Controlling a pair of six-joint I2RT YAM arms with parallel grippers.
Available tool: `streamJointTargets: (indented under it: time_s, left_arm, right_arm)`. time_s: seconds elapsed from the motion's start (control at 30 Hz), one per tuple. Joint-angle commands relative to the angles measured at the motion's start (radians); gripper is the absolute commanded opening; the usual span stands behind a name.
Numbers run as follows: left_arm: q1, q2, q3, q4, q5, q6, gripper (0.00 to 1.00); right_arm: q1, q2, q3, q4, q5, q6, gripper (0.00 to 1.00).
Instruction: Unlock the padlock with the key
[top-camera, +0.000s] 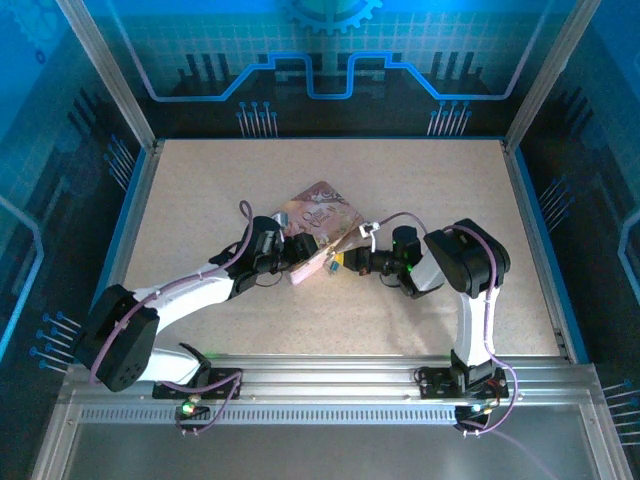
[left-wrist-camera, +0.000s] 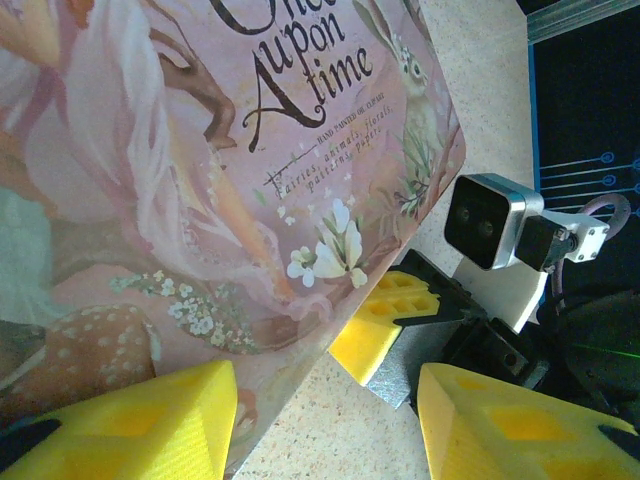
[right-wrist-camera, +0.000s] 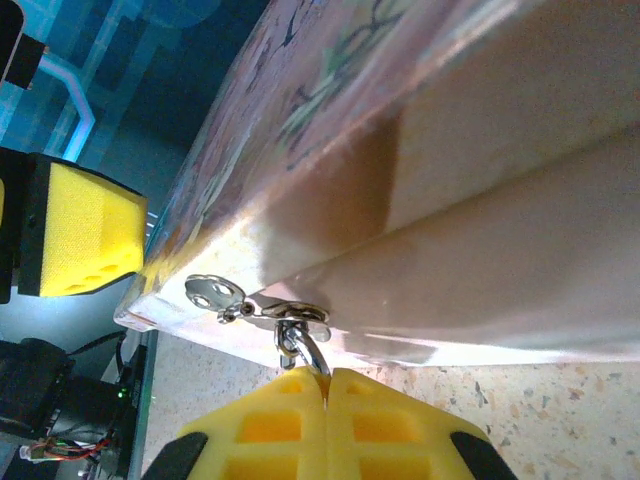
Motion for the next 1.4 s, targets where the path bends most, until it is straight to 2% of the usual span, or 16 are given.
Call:
streamJointTargets:
  time_s: [0.0, 0.5, 0.97, 1.37]
  left_arm:
    - [-0.006, 0.019, -0.062, -0.193, -0.035, -0.008, 0.53]
    - [-0.053, 0.052, -0.043, -0.194, -0.040, -0.034, 0.54]
    - [-0.057, 0.072, -0.064, -0.171, -0.036, -0.048, 0.54]
    - [-0.057, 0.058, -0.080, -0.162, -0.028, -0.060, 0.57]
  right_arm:
    - [0.010, -0.003, 0.003, 0.112, 0.088, 0.053, 0.00]
    - [-0.021, 0.046, 0.000, 0.217, 0.184, 0.171, 0.00]
    - [-0.074, 0.045, 0.053, 0.215, 0.222, 0.245, 0.00]
    - [-0.082, 0.075, 0.111, 0.178, 0.243, 0.235, 0.00]
